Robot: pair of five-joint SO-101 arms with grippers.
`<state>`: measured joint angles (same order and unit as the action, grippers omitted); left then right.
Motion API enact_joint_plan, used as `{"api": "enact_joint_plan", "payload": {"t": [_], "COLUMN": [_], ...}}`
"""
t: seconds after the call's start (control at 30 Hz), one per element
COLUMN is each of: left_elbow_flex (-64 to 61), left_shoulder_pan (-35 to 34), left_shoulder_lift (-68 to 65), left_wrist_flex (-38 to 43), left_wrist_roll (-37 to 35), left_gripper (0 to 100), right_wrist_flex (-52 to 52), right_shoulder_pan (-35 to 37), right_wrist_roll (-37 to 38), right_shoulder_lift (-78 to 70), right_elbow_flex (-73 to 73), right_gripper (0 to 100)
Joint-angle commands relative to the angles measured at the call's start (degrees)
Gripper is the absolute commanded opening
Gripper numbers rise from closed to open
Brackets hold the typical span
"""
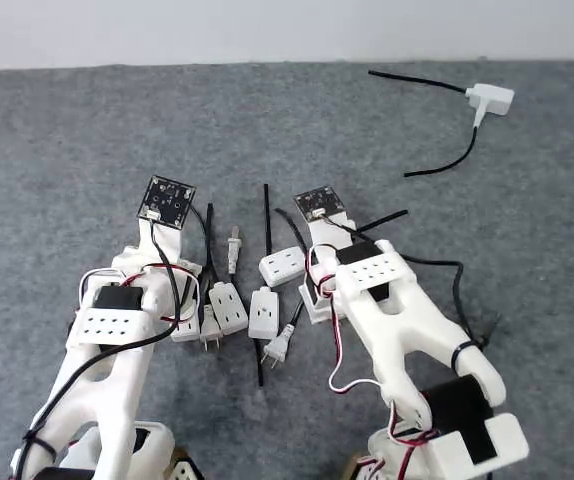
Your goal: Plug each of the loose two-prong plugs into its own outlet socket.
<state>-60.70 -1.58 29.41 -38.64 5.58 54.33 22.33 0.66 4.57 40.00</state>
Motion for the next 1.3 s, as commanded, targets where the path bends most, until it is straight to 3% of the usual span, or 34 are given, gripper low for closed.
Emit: {"api": "enact_joint_plan", "payload": {"t": [0.0, 0.7, 0.77, 0.87, 1.27], "left_elbow_flex": [0.66, 0.66, 0.66, 0.66, 0.66], "left_shoulder_pan": [-0.09, -0.09, -0.09, -0.09, -0.09], "left_shoulder_lift": [0.26, 0.26, 0.26, 0.26, 0.26], "left_wrist_flex": [1.58, 1.58, 1.58, 1.58, 1.58], "left_wrist_roll": [-0.53, -0.53, -0.53, -0.53, -0.44], "left_gripper": [24, 24, 24, 24, 24], "right_wrist_flex": [0.22, -0.66, -0.57, -0.66, -0.57], "right_shoulder_pan": [-0.57, 3.65, 3.74, 3.74, 3.65], "right_wrist_roll": [-0.7, 5.01, 5.1, 5.19, 7.91], "right_shoulder_lift": [0.04, -7.96, -8.04, -8.04, -7.69], "right_elbow_flex": [-3.08, -6.24, -6.24, -6.24, -5.98], "right_gripper": [16.5, 16.4, 13.6, 0.0, 1.0]}}
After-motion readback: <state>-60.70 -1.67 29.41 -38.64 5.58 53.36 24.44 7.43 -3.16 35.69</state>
